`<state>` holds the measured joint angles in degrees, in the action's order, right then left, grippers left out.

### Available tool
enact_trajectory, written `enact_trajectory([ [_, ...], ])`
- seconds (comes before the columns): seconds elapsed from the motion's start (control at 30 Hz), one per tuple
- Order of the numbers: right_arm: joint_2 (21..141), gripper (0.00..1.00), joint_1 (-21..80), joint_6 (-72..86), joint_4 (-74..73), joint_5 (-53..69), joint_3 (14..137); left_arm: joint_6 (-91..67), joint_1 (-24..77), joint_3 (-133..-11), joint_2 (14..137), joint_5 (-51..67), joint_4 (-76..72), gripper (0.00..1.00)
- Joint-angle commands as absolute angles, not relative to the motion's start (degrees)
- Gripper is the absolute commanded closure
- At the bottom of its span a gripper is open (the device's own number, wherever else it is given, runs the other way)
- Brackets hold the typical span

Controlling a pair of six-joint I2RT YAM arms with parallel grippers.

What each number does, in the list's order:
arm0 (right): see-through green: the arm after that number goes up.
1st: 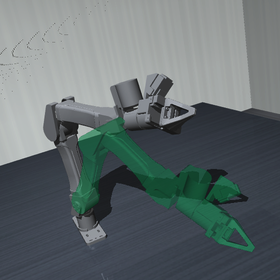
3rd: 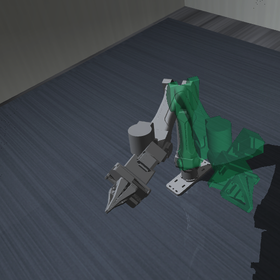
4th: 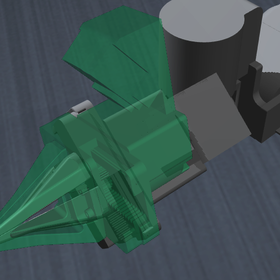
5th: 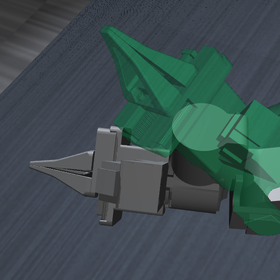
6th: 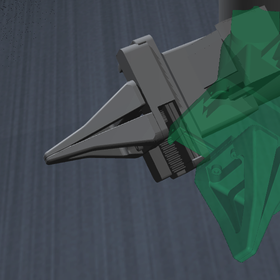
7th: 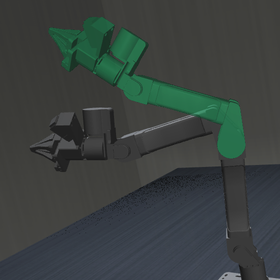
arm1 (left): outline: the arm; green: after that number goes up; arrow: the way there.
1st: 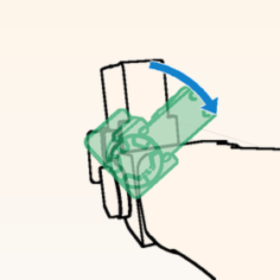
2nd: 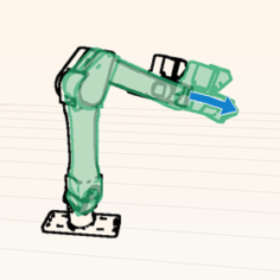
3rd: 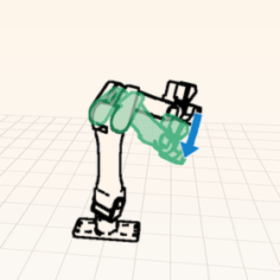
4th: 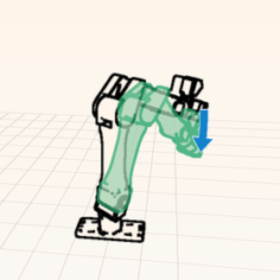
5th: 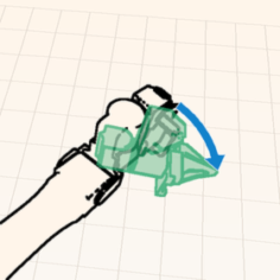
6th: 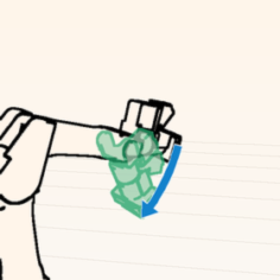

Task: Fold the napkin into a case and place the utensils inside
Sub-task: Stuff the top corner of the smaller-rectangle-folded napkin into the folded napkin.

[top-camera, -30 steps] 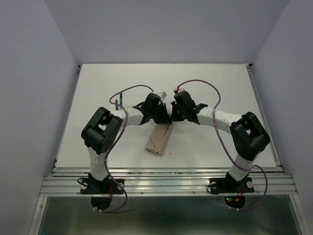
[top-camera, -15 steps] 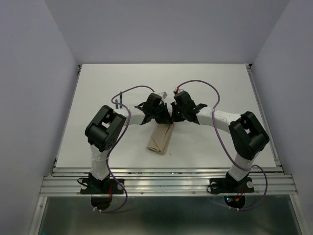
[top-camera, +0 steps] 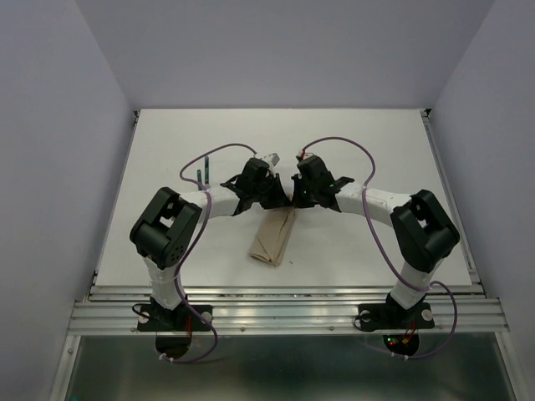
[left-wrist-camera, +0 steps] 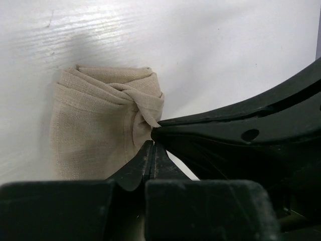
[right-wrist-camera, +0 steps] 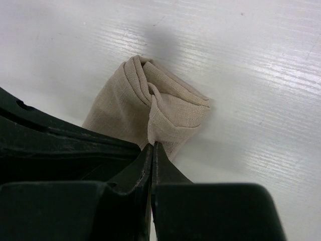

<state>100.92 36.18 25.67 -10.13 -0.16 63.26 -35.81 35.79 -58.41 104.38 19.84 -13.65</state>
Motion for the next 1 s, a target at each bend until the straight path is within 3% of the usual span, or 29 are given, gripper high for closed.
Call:
enact_trajectory([
  [0.0,100.99,0.99,36.12,24.87,-8.88,0.61,65.74,-34.37,34.80,-59.49,103.00,20.56,-14.77,1.00],
  [0.97,101.95,0.99,36.12,24.61,-9.23,2.46,67.24,-35.86,34.98,-65.30,113.20,26.01,-17.93,1.00],
])
